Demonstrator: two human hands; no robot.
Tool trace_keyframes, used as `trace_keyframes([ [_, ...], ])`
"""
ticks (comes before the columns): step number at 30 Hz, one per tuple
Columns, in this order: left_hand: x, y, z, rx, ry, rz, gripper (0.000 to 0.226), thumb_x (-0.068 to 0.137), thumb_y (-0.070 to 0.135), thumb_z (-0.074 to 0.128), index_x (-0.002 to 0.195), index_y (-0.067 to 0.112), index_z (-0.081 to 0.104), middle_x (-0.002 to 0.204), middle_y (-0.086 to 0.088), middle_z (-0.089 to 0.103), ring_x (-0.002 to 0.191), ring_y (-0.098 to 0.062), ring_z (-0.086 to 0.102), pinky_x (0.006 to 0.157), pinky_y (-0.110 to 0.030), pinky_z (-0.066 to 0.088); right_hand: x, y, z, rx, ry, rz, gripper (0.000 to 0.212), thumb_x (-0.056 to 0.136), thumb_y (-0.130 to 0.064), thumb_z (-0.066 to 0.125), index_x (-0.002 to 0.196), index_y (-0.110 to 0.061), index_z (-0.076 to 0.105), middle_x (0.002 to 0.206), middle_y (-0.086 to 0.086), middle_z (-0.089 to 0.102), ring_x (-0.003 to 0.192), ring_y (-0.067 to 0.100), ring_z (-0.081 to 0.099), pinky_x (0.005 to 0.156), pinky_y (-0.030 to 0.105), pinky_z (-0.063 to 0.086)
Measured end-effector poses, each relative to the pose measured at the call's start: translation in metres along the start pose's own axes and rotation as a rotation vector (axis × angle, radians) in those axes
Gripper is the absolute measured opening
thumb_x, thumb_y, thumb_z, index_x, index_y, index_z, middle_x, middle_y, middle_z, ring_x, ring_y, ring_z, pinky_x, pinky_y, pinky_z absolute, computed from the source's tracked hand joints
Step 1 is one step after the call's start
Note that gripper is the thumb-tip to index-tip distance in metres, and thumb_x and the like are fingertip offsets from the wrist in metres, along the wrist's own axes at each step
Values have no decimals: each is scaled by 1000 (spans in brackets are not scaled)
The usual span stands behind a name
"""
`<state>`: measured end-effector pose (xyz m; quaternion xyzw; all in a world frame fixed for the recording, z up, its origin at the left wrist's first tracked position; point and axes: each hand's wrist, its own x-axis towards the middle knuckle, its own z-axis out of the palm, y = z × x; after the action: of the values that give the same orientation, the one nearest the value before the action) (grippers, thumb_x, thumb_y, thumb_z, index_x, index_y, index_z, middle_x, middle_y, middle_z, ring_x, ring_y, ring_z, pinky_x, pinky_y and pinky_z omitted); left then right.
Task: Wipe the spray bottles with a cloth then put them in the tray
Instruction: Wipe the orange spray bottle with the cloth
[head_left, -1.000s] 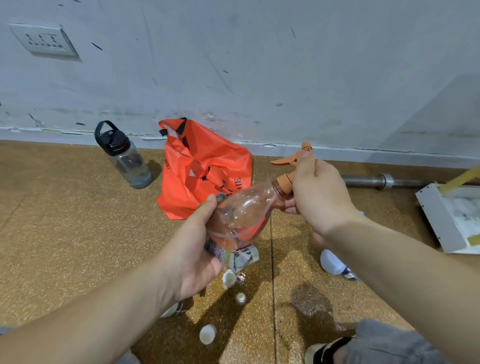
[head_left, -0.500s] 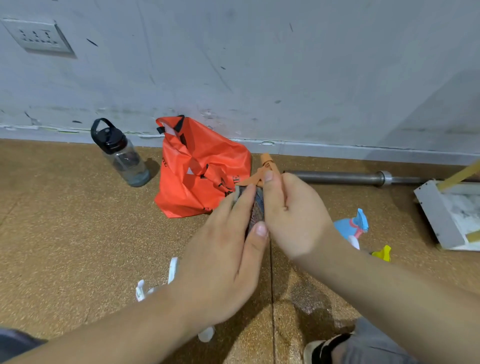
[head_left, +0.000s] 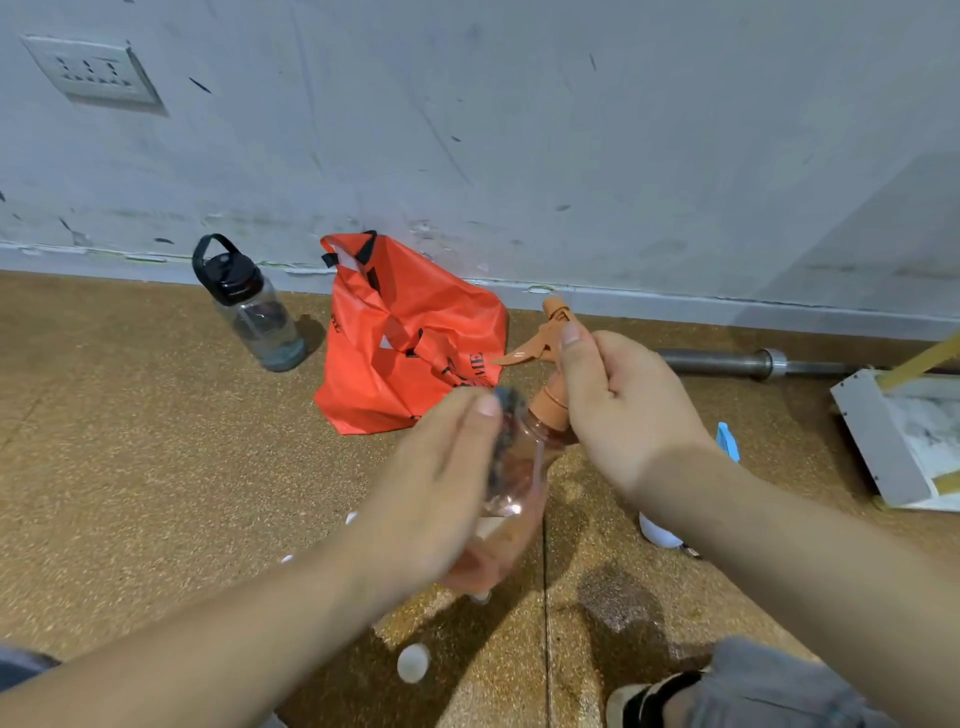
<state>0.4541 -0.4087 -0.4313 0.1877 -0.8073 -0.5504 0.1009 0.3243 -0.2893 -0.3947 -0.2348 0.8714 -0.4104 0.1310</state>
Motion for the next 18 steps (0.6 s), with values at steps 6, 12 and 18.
trace_keyframes([
  [6,-2,-4,-4,285,-81,355,48,109,38,39,156,26,38,151,9,50,141,-5,47,114,-26,39,3,-2,-1,20,39,-24,47,108,-45,36,75,-16,54,69,-3,59,62,6,54,59,19,41],
  [12,50,-61,-16,-261,-104,-624,45,107,30,53,72,2,55,71,-17,55,62,-24,53,44,-16,38,10,-1,-12,92,99,-2,50,108,-44,39,70,-15,53,61,-8,53,54,7,48,53,22,38],
  [18,-2,9,-4,-135,-72,185,34,113,28,36,125,18,66,118,3,73,114,-15,67,100,-32,50,2,-3,-7,23,0,-86,48,107,-46,37,75,-17,57,64,-6,61,62,5,55,60,14,40],
])
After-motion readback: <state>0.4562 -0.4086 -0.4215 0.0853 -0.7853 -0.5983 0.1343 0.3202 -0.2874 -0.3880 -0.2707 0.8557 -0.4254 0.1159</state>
